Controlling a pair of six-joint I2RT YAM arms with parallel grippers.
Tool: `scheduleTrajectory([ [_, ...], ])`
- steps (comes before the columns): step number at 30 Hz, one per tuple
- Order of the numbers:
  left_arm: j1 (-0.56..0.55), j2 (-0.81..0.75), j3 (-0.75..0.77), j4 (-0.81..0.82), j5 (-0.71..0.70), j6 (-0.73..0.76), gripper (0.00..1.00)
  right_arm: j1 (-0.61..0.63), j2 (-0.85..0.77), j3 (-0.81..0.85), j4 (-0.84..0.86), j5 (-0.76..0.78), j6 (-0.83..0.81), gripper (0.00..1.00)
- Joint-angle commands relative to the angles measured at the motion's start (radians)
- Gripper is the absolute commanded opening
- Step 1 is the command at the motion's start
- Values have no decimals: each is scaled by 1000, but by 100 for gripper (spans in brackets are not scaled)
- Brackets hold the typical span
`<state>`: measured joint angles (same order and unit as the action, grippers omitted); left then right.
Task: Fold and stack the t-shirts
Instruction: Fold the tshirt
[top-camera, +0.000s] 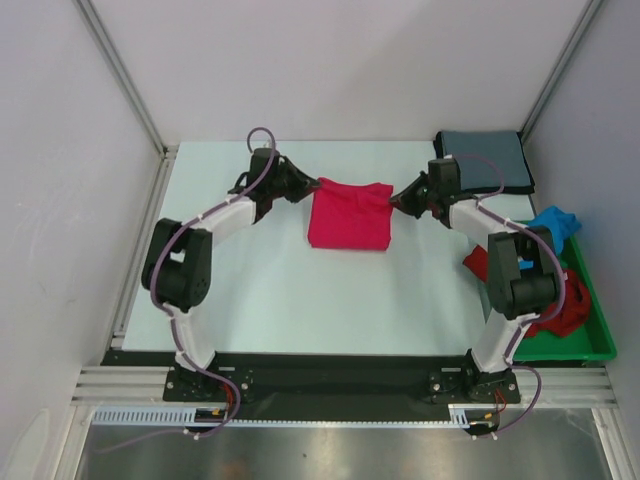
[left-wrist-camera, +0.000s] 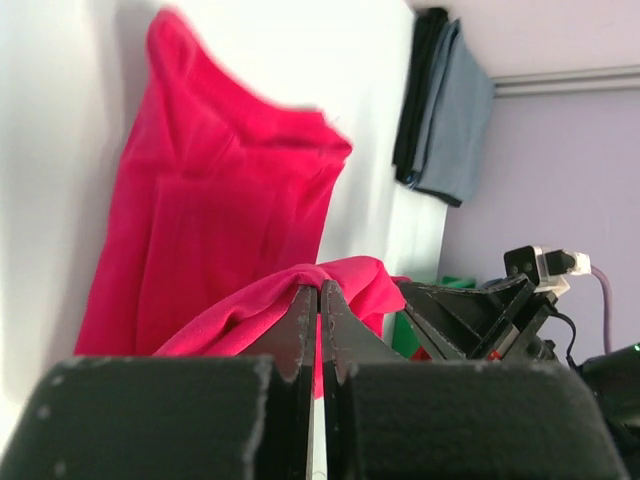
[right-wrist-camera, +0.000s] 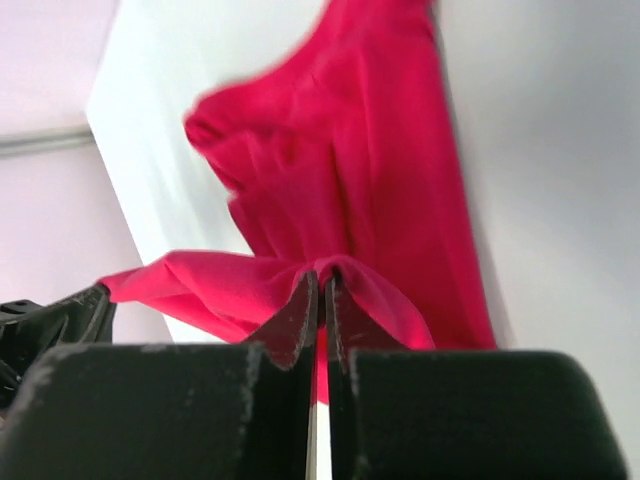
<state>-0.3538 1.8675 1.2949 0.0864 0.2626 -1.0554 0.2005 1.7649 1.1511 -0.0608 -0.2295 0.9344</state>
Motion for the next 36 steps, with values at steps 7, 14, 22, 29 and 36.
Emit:
scheduleTrajectory([
  [7,53,180,233,16,110,-9,0,-61,197,211,41,-146,-25,0],
  [14,68,281,340,23,113,-32,0,-99,300,324,50,-185,-16,0],
  [22,85,381,454,24,141,-74,0,-115,407,449,50,-229,15,0],
  [29,96,453,523,24,151,-83,0,-121,470,496,52,-240,18,0],
  [36,111,557,625,-16,199,-87,2,-138,498,509,105,-252,0,5],
])
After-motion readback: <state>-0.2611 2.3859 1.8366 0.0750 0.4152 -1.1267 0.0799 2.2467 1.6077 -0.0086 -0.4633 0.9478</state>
